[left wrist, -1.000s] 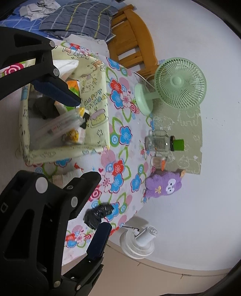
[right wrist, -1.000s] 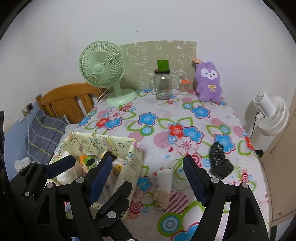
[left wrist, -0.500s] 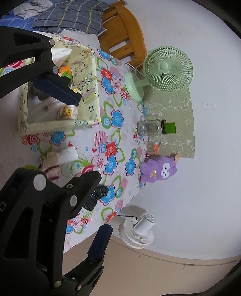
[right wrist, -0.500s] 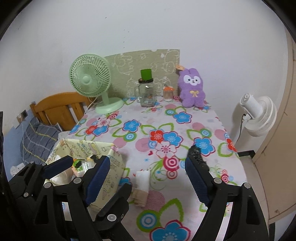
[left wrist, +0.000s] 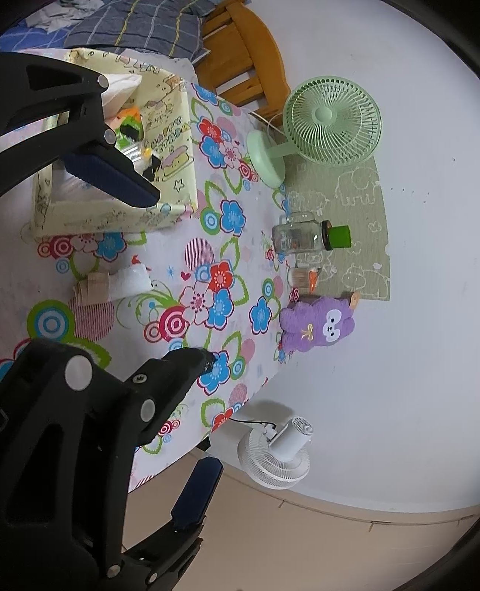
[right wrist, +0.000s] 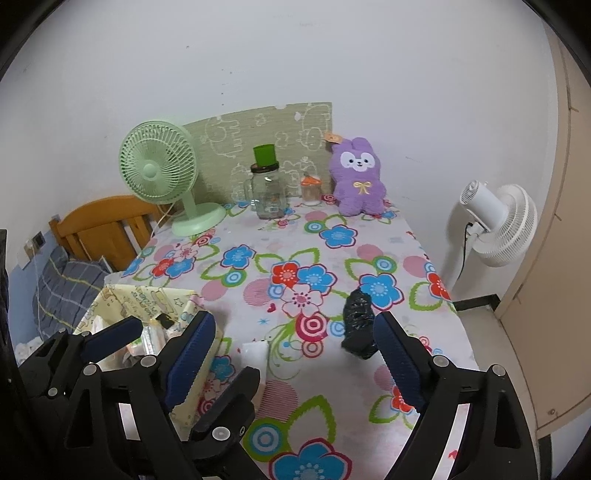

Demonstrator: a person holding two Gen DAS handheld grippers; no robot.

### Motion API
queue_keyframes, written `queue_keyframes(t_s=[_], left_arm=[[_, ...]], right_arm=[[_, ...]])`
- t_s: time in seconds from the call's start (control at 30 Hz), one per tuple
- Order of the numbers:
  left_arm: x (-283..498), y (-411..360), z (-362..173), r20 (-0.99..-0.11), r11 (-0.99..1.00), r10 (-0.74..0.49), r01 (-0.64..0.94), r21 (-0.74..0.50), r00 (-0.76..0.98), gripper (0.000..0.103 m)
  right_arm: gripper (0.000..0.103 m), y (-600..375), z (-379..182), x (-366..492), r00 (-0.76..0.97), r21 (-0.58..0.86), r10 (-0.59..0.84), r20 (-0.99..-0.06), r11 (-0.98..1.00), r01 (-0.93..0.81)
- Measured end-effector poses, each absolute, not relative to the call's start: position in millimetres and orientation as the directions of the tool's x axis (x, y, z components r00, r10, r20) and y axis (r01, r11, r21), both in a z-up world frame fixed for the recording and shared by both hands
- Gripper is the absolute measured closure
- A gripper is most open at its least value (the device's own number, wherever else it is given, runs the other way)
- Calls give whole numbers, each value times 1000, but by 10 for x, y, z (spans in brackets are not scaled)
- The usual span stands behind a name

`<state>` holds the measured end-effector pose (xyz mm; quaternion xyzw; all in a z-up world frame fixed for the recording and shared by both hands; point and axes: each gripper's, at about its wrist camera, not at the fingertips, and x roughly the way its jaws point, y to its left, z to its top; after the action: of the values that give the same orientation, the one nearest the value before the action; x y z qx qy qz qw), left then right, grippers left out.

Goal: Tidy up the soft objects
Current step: 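Grasp the white-and-striped cloth roll with the left gripper while the right gripper moves to the black bag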

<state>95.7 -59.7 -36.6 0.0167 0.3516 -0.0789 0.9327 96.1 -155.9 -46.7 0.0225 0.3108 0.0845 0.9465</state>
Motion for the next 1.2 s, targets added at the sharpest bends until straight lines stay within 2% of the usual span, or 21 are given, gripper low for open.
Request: queue_keyframes(t_s=[0.37,0.53,0.7,1.2], left_arm=[[1071,-750,-541,-656,994,-89,111,-8,750,2],[1154,-817,-714,-689,995,-95,95,-38,718,2],[1208,-909,-873,-691,997,-65,82,-8,720,2],[1524,-912,-1341,-773,999,-18,-13,-34,634,5]], right_arm=[[13,-1715,-638,1095,789,99,164,-592,987,-130],[13,-1823,-798,1195,772,120,172,-611,985,-125],[13,-1897,-981,1294,756,106,162,-634,987,-123],[13,-1983,-1407,1605,708,88,114,-697,993,-74]])
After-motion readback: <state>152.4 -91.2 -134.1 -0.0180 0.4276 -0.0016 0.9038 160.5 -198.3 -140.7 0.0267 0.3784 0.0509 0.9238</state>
